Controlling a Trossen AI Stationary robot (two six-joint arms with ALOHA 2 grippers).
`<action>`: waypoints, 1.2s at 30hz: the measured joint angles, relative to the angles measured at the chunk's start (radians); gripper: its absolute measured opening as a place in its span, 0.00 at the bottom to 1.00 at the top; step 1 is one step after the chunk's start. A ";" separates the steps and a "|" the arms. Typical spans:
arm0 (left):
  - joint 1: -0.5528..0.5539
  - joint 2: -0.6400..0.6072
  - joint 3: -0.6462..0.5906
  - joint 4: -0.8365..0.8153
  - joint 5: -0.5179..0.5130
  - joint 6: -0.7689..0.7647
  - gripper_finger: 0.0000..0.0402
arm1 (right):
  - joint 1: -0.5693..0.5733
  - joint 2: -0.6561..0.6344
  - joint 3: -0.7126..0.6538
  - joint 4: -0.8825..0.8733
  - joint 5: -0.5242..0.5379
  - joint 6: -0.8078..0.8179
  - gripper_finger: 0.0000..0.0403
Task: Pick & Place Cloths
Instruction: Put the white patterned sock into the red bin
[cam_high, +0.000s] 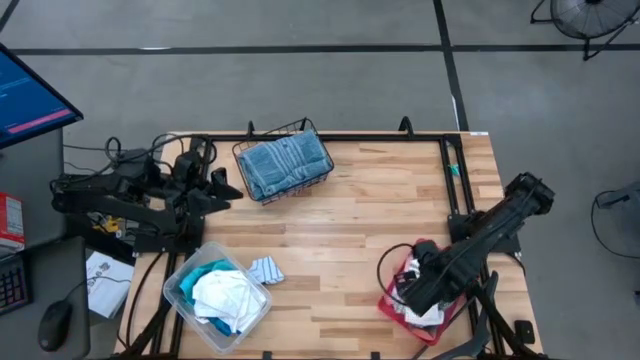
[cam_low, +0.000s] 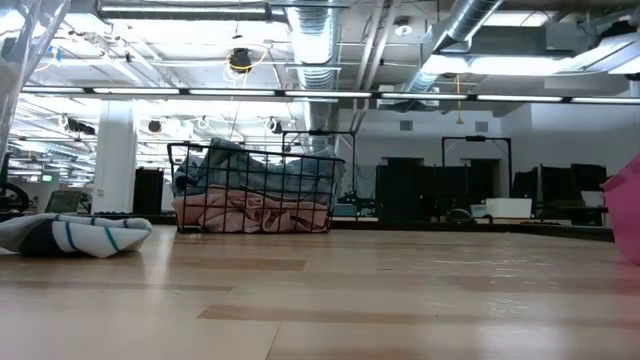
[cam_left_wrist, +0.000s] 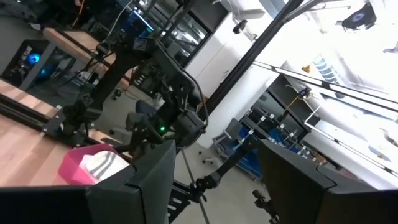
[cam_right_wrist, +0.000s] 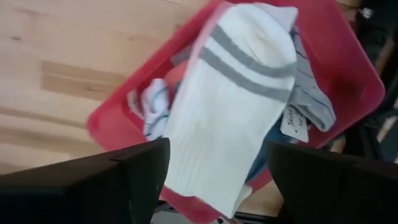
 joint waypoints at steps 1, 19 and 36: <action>0.000 0.000 0.000 0.002 0.000 0.000 0.53 | -0.005 -0.010 0.000 0.005 0.008 -0.010 0.64; 0.000 -0.001 0.000 0.006 -0.042 0.000 0.53 | -0.322 0.220 0.000 0.859 0.026 -0.769 0.65; 0.000 -0.001 -0.001 0.015 -0.041 -0.026 0.53 | -0.410 0.663 0.414 1.029 0.075 -1.756 0.65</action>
